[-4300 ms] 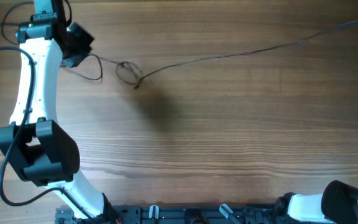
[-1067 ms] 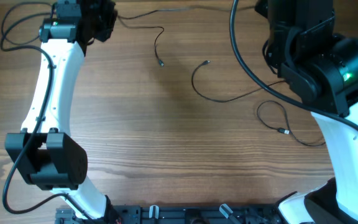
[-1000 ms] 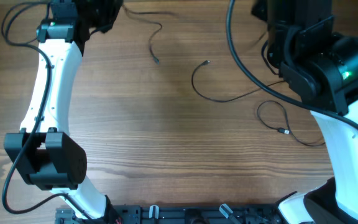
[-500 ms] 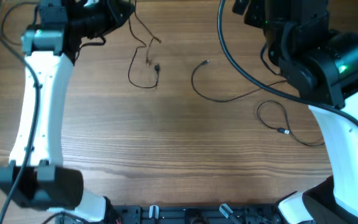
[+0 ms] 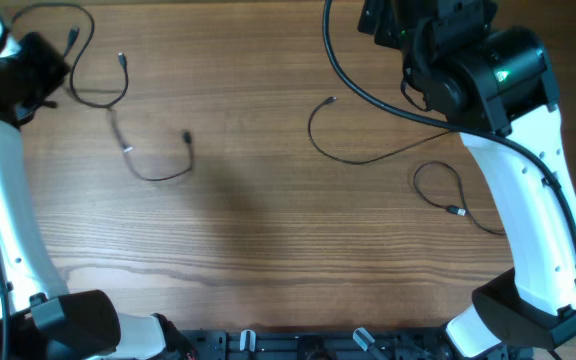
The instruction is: Untangle cables
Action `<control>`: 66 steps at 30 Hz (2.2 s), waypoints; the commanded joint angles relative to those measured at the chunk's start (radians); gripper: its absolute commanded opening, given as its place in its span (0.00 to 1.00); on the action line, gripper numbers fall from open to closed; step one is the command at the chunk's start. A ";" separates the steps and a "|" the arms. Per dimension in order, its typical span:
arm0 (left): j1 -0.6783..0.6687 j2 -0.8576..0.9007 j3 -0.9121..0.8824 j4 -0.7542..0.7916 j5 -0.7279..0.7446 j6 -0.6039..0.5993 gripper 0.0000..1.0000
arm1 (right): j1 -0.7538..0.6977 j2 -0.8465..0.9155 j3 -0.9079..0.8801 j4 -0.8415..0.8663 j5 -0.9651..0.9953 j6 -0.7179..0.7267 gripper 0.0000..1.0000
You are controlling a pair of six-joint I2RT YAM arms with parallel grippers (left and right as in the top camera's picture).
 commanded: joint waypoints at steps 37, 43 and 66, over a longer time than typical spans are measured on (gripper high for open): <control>0.269 0.272 0.004 -0.035 0.000 0.326 0.04 | -0.002 0.025 0.012 -0.006 -0.173 -0.012 1.00; 0.317 0.309 0.004 0.130 -0.094 0.304 0.04 | -0.002 0.025 0.012 -0.017 -0.216 -0.013 1.00; 0.364 0.539 0.004 0.636 -0.210 0.304 0.48 | -0.002 0.025 0.012 -0.038 -0.287 -0.011 1.00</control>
